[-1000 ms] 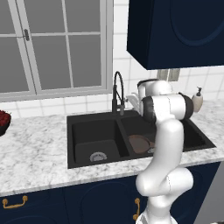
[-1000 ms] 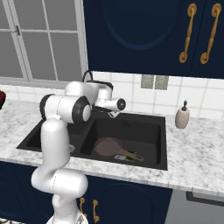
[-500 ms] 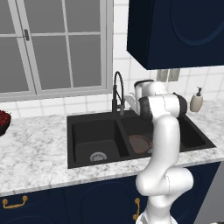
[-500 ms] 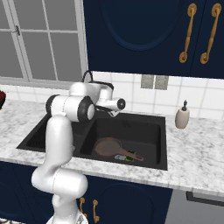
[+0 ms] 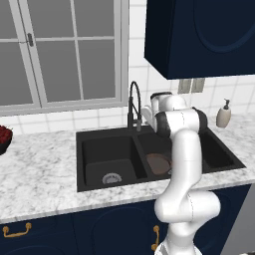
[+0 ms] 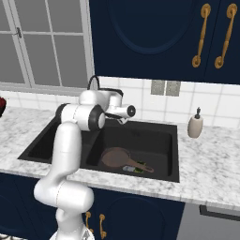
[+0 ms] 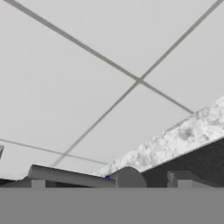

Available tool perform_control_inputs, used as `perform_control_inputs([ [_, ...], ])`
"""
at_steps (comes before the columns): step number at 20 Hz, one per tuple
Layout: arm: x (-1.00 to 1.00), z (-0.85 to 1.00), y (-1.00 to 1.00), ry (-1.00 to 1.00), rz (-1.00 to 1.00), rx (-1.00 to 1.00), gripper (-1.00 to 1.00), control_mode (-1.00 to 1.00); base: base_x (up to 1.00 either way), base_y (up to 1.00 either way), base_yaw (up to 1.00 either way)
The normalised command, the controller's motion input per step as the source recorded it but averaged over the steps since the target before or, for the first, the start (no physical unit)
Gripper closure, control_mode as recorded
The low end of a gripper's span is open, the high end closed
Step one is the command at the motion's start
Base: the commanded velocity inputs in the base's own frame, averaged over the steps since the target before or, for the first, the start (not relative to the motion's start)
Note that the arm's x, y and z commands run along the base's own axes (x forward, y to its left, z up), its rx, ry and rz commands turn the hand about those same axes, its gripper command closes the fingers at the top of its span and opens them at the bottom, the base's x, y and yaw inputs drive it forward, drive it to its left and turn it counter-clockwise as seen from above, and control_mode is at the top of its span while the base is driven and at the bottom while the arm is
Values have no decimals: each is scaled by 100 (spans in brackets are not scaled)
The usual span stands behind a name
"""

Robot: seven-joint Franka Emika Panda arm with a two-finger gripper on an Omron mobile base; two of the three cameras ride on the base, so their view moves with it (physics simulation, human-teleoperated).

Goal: Pick the pan and sponge and place them into the sink. Then turn on the water.

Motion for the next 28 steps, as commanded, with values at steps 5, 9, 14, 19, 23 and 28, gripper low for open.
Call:
perform_control_inputs([
  [5,18,-10,0,0,0,0,-100,-100,0,0,0],
  [9,4,-10,0,0,0,0,100,-100,0,0,0],
  [14,17,-6,0,0,0,0,100,-100,0,0,0],
  [19,23,-5,0,0,0,0,100,-100,0,0,0],
  [23,14,-3,0,2,-1,7,100,-100,0,0,0],
  [28,14,-2,0,17,-10,13,100,-100,0,0,0],
])
